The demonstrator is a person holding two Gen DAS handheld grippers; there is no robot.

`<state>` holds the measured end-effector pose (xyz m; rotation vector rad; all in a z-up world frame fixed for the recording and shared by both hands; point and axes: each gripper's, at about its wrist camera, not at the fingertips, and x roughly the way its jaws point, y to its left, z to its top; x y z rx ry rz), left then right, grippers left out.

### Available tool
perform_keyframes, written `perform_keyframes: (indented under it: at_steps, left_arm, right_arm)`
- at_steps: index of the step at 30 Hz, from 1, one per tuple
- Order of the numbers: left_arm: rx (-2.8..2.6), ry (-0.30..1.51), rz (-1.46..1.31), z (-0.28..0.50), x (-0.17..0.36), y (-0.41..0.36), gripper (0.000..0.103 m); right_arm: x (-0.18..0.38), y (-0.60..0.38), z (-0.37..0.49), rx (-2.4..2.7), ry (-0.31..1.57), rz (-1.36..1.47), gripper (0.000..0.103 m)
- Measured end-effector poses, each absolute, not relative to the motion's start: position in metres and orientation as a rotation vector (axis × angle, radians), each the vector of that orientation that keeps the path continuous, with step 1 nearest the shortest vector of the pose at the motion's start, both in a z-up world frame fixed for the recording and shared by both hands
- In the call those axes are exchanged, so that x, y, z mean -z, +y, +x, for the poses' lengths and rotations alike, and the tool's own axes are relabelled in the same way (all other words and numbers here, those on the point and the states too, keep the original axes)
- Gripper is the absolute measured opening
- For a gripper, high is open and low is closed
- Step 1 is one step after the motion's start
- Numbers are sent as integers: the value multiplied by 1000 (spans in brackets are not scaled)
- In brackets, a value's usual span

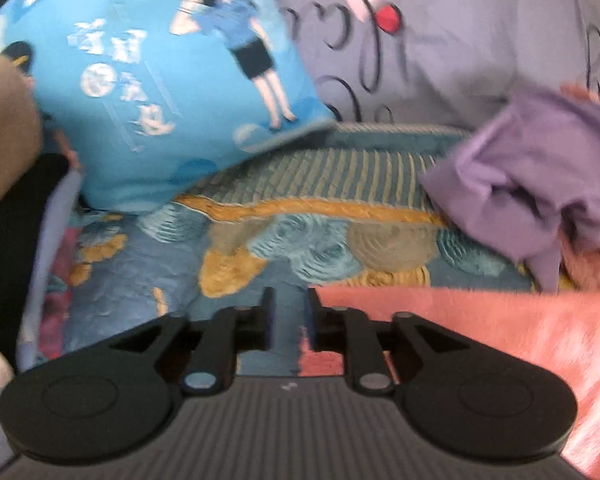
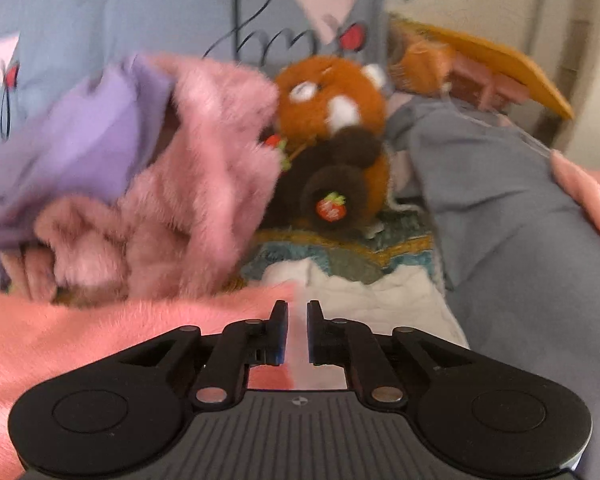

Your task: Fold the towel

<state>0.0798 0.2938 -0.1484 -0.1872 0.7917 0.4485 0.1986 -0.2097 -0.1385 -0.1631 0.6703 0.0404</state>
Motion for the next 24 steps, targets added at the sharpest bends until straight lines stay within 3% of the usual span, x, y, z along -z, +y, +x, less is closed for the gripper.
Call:
perform_keyframes:
  at_steps: [2,6,12,14,19,24]
  left_arm:
    - [-472,775,-221,63,136,306,28]
    - [-533,794,-243,27,121,320,36]
    - [-540,861,-246,-21,126,294,39]
    - [-527,880,-220,-32,129,276,40]
    - [-440,876,-185,-49,128,231,51]
    - [-380,879,-149,-55,129,201,51]
  right_arm:
    - [132,-223,179,-43,653,-108,25]
    - [133,-248,130,-81,676,-3,25]
    - [160,-273,36,-78,773,114,26]
    - [170,-284,11,-50,808,198,33]
    - [190,-299,-20,-34,851,339,37]
    - [200,-290,-19,-38,863,344,39]
